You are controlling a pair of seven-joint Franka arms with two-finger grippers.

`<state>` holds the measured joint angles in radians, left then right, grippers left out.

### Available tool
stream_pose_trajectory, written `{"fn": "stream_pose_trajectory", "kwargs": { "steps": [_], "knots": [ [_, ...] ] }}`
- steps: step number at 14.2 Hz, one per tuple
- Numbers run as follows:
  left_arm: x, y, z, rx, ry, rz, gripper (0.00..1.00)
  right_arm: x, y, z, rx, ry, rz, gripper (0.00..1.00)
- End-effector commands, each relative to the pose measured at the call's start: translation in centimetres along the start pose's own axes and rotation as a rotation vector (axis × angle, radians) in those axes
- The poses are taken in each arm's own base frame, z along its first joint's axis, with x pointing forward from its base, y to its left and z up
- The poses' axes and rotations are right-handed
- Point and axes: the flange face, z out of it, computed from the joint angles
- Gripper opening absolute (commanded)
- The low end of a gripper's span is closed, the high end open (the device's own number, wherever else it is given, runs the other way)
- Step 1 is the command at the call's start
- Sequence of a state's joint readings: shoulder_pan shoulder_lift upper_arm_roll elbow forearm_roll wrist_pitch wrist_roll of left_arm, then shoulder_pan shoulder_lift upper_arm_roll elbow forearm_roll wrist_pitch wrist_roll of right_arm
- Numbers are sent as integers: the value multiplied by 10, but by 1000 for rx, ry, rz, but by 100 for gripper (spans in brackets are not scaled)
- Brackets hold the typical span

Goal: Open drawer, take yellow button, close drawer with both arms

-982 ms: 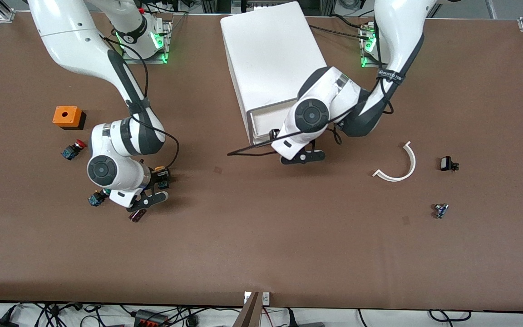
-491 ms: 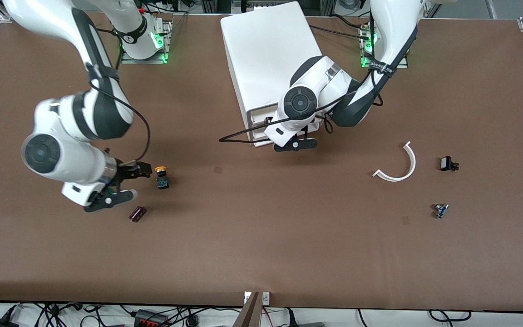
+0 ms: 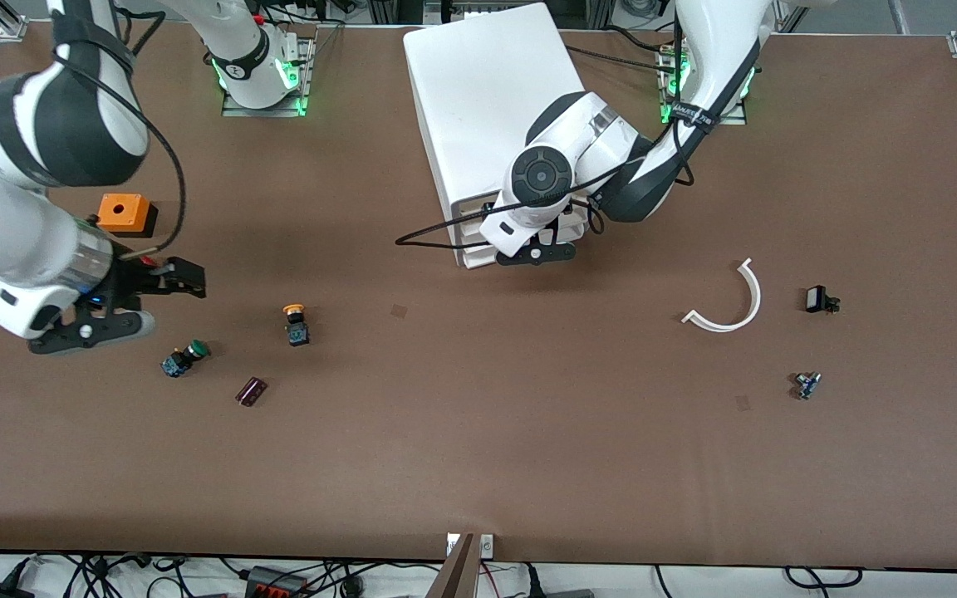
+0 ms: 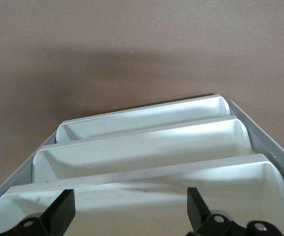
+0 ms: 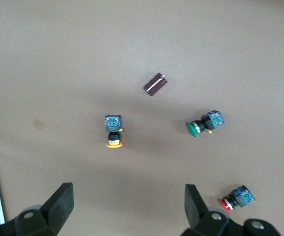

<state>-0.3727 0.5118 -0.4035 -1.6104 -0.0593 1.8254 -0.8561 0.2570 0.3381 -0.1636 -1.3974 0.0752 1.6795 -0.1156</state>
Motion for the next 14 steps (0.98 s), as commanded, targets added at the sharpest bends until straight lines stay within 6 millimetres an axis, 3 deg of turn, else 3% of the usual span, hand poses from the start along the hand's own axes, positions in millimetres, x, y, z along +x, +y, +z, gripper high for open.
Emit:
{"fn": "stream_pose_trajectory", "kwargs": {
  "steps": [1,5,8,10,14],
  "knots": [
    [-21,-7,1,18,-13,-2,100,-11,16,-15,-13,-10,30,100],
    [-11,-12,-9,14,18,6,100,-15,44,-37,-14,22,78,100],
    [24,-35,-56,26,163,-11,100,-16,49,-40,-14,28,93,100],
    [47,-63,-84,84,263,-33,100,-18,60,-43,-10,36,108,100],
    [77,-127,-162,136,339,96,100,-36,84,-74,15,92,136,100]
  ]
}}
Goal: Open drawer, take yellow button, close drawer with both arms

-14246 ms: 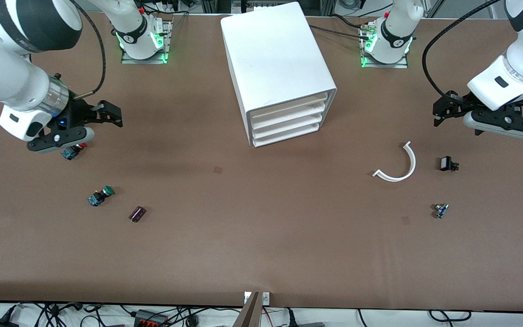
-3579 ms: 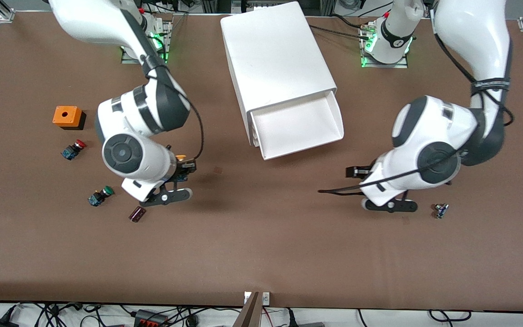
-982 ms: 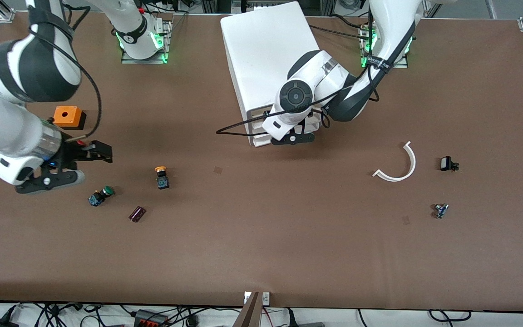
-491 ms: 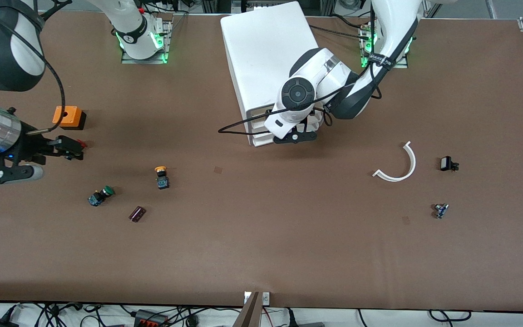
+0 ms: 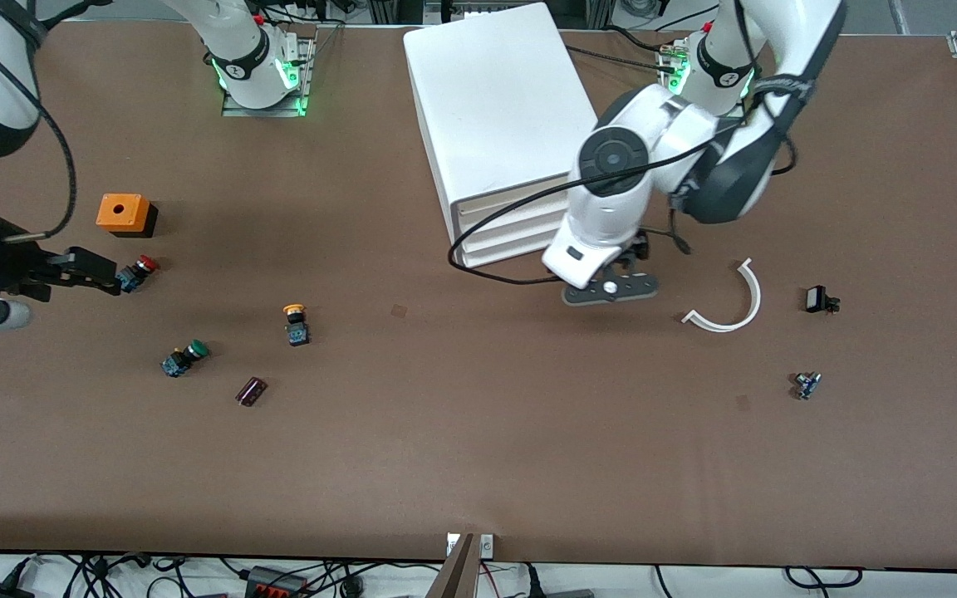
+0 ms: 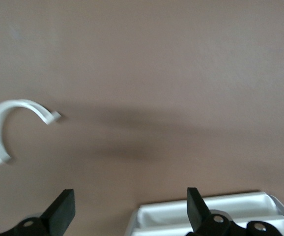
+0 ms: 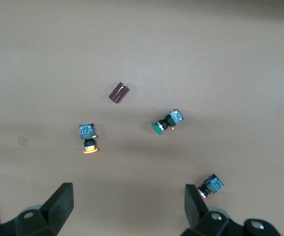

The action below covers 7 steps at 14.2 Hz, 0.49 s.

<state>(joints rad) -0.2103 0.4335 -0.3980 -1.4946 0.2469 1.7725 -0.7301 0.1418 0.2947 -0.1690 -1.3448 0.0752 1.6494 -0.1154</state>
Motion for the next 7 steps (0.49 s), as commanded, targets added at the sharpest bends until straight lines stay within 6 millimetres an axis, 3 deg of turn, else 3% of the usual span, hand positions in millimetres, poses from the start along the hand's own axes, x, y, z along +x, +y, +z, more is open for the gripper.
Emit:
{"fn": "stream_pose_trajectory", "kwargs": {
  "steps": [1,2,4,6,7],
  "knots": [
    [33,-56,-44,7,31,125,100,-15,20,-29,13,30,32,100],
    [45,-79,-53,2,35,158,100,-17,27,-29,6,27,41,100],
    [52,-96,-73,0,42,176,100,-23,35,-40,8,40,54,100],
    [59,-118,-79,-6,20,145,100,-28,35,-43,8,31,55,100],
    [54,-126,-94,-2,39,193,100,-32,32,-42,6,-3,107,100]
  ]
}}
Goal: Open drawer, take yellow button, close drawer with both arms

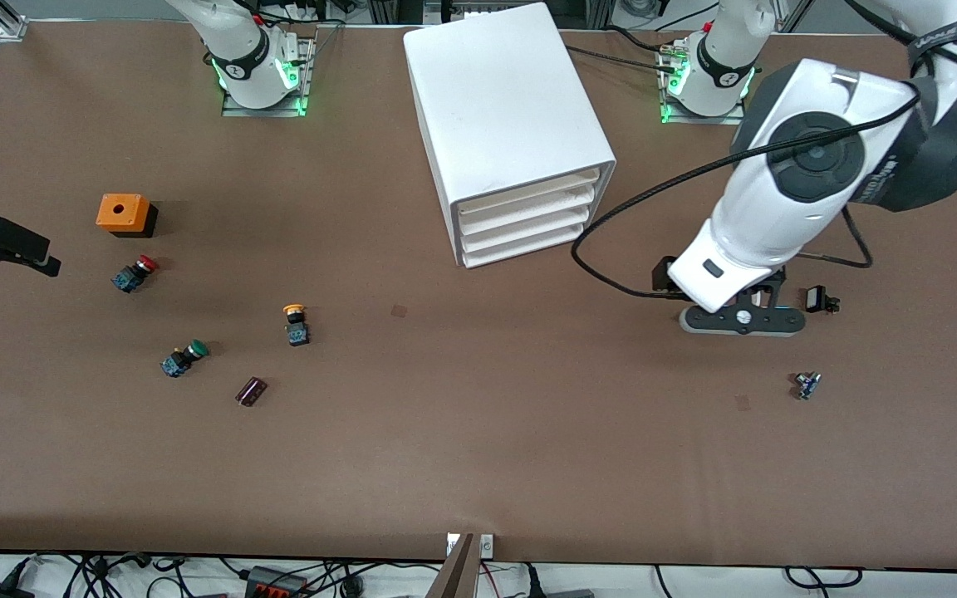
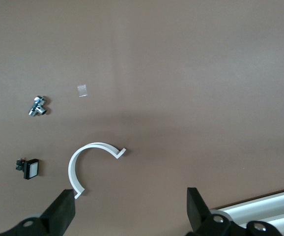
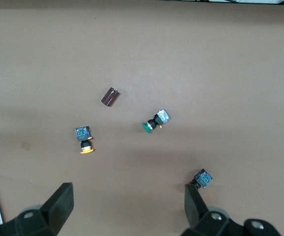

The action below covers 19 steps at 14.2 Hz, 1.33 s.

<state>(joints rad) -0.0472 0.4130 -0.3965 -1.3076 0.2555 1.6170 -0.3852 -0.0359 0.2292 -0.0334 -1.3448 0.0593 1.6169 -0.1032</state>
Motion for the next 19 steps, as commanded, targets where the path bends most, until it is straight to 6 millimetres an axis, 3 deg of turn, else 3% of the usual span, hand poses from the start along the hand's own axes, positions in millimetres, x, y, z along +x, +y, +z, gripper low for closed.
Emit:
{"fn": "stream_pose_trajectory", "kwargs": {
  "steps": [1,2,7,10,11,14,16,19],
  "knots": [
    [-8,-22,-28,20,20,95,100,-15,-5,-6,-49,-54,67,100],
    [-13,-42,-40,22,34,92,100,-18,-8,-8,-68,-55,61,100],
    [-44,-130,-46,-122,-13,88,100,-50,-8,-3,-71,-48,49,100],
    [-75,-155,-41,-161,-31,117,100,-73,-6,7,-74,-16,49,100],
    [-77,-164,-39,-167,-20,108,100,-81,-5,11,-74,-25,54,100],
    [-89,-175,-57,-151,43,100,100,-91,-10,10,-73,-44,48,100],
    [-94,-174,-39,-131,61,102,100,-87,-9,8,-71,-39,49,100],
    [-103,-172,-37,-107,88,103,100,-87,-10,7,-73,-42,47,100]
  ]
}}
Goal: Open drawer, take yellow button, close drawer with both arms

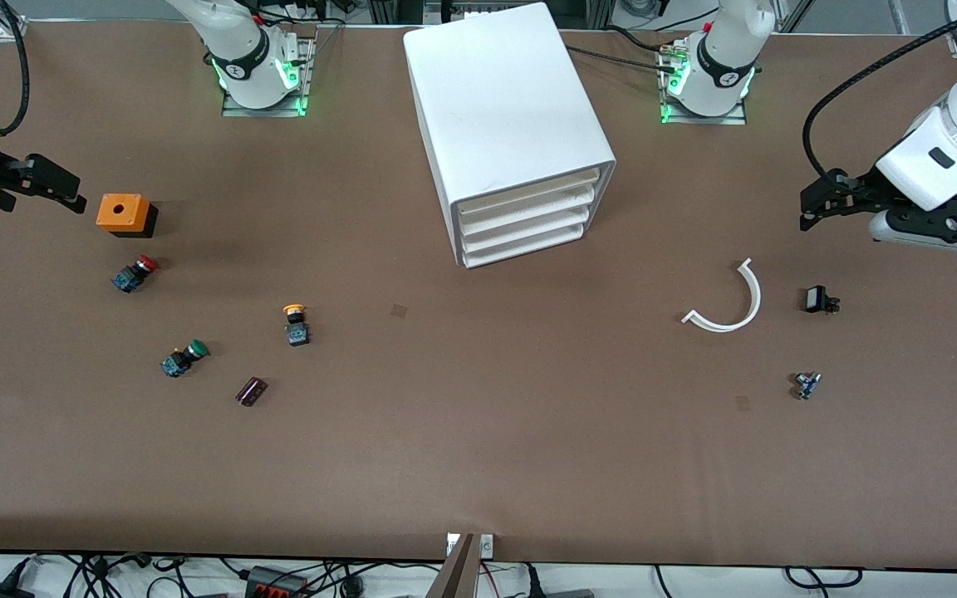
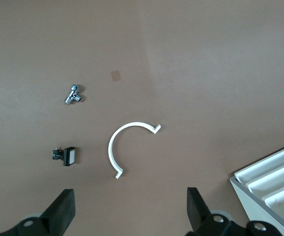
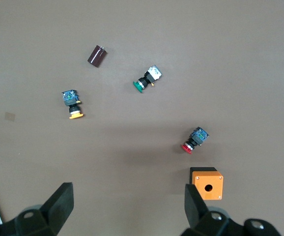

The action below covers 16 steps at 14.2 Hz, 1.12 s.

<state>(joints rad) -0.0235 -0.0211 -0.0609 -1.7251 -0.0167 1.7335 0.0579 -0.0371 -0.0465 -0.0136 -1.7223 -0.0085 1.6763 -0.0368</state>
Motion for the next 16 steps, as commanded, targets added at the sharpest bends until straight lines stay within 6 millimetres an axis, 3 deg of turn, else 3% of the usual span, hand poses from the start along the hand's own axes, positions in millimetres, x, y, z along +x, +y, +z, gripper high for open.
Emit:
{"fn": "stream_pose_trajectory", "kwargs": {
  "steps": [1,6,8,16],
  "knots": [
    [-18,-8,2,28,19,12,100,-6,-1,-1,-16,-4,1,100],
    [-17,3,-1,32,-6,32,100,-7,-3,-3,-16,-6,-2,100],
    [-12,17,-9,34,8,56,100,-8,-2,-3,-16,-9,0,100],
    [-12,14,-8,34,5,54,100,-7,-2,-7,-44,6,-9,100]
  ]
}}
